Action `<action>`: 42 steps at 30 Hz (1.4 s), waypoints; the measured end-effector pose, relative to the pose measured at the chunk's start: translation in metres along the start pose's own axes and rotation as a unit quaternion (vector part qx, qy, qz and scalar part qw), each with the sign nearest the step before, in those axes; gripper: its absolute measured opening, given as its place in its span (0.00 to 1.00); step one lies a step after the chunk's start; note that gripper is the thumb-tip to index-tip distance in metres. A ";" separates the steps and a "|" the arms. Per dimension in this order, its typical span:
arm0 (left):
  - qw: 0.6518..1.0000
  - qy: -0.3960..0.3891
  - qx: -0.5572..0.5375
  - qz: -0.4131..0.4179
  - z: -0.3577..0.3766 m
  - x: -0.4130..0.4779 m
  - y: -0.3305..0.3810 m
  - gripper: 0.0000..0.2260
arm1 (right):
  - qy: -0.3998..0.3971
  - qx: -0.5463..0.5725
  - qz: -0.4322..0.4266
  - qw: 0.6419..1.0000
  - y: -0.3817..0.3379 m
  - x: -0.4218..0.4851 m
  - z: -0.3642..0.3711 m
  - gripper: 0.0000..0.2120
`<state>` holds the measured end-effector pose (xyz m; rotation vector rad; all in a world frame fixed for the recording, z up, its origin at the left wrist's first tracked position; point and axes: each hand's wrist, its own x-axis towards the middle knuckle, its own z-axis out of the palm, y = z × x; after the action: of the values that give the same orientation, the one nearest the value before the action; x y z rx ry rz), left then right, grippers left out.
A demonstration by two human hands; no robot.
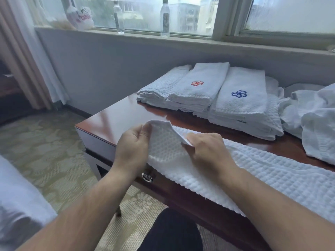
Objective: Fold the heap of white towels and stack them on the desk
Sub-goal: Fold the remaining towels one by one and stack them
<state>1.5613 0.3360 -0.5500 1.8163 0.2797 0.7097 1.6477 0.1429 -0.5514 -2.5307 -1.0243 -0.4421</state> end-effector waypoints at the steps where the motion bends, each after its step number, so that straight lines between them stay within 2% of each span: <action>1: 1.000 -0.001 0.017 0.026 -0.005 -0.002 -0.003 0.17 | 0.030 0.048 0.014 0.998 0.002 0.001 0.000 0.17; 4: 0.985 0.016 0.157 0.073 -0.019 -0.010 -0.017 0.12 | 0.047 0.156 0.073 0.984 0.006 0.009 -0.009 0.19; 7: 0.976 0.027 0.216 -0.028 -0.021 -0.014 -0.031 0.03 | 0.002 0.143 0.068 0.987 0.010 0.015 -0.016 0.14; 8: 0.978 0.042 0.193 -0.062 -0.020 -0.015 -0.035 0.01 | -0.020 0.123 0.052 0.991 0.010 0.015 -0.017 0.13; 9: 0.983 0.059 0.149 -0.088 -0.018 -0.016 -0.038 0.04 | -0.033 0.109 0.033 0.993 0.010 0.015 -0.018 0.11; 11: 0.990 0.083 0.038 -0.108 -0.019 -0.015 -0.038 0.05 | -0.027 0.102 0.004 0.994 0.011 0.013 -0.021 0.11; 13: 0.992 0.082 -0.037 -0.092 -0.022 -0.011 -0.036 0.03 | 0.000 0.101 -0.009 0.995 0.013 0.015 -0.025 0.18; 15: 0.994 0.039 -0.083 -0.054 -0.029 -0.005 -0.035 0.03 | 0.001 0.100 0.015 0.995 0.015 0.020 -0.028 0.23; 17: 0.992 -0.027 -0.119 -0.025 -0.037 0.000 -0.036 0.07 | -0.023 0.097 0.058 0.993 0.017 0.027 -0.028 0.22; 19: 0.983 -0.085 -0.155 -0.049 -0.043 0.005 -0.036 0.12 | -0.032 0.090 0.089 0.991 0.019 0.034 -0.027 0.22; 21: 0.976 -0.099 -0.172 -0.093 -0.045 0.010 -0.036 0.17 | -0.030 0.093 0.112 0.989 0.020 0.041 -0.024 0.22; 22: 0.982 -0.081 -0.134 -0.106 -0.045 0.014 -0.036 0.19 | -0.026 0.096 0.121 0.988 0.020 0.044 -0.023 0.23; 25: 0.992 -0.012 0.080 -0.093 -0.046 0.024 -0.041 0.19 | -0.002 0.099 0.137 0.986 0.023 0.050 -0.020 0.26; 26: 0.992 -0.016 0.097 -0.079 -0.048 0.025 -0.042 0.20 | 0.005 0.105 0.142 0.984 0.024 0.051 -0.018 0.27; 29: 0.989 -0.097 0.102 -0.044 -0.053 0.014 -0.045 0.25 | 0.010 0.122 0.155 0.980 0.030 0.052 -0.015 0.28; 30: 0.987 -0.101 0.122 -0.028 -0.054 0.010 -0.049 0.25 | 0.010 0.120 0.155 0.981 0.032 0.052 -0.014 0.28; 33: 0.985 -0.045 0.164 0.027 -0.054 0.002 -0.062 0.18 | 0.016 0.124 0.145 0.981 0.033 0.051 -0.012 0.26; 34: 0.988 -0.033 0.146 0.024 -0.052 0.001 -0.063 0.15 | 0.012 0.131 0.138 0.982 0.032 0.051 -0.011 0.25; 36: 0.999 -0.034 0.004 -0.030 -0.047 -0.002 -0.061 0.13 | -0.015 0.140 0.131 0.981 0.027 0.050 -0.007 0.22; 38: 0.978 -0.058 -0.176 -0.092 -0.045 -0.004 -0.054 0.14 | -0.029 0.131 0.145 0.980 0.022 0.052 -0.002 0.21; 39: 0.967 -0.069 -0.223 -0.107 -0.046 -0.005 -0.051 0.14 | -0.025 0.123 0.156 0.980 0.020 0.054 0.000 0.21; 40: 0.966 -0.081 -0.223 -0.105 -0.048 -0.005 -0.049 0.14 | -0.024 0.116 0.162 0.980 0.018 0.056 0.001 0.21; 42: 0.983 -0.111 -0.122 -0.079 -0.052 -0.005 -0.044 0.14 | -0.065 0.111 0.150 0.980 0.016 0.059 0.004 0.18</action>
<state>1.5328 0.3895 -0.5813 1.6013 0.1775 0.4052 1.7001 0.1686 -0.5336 -2.4769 -0.6742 -0.0736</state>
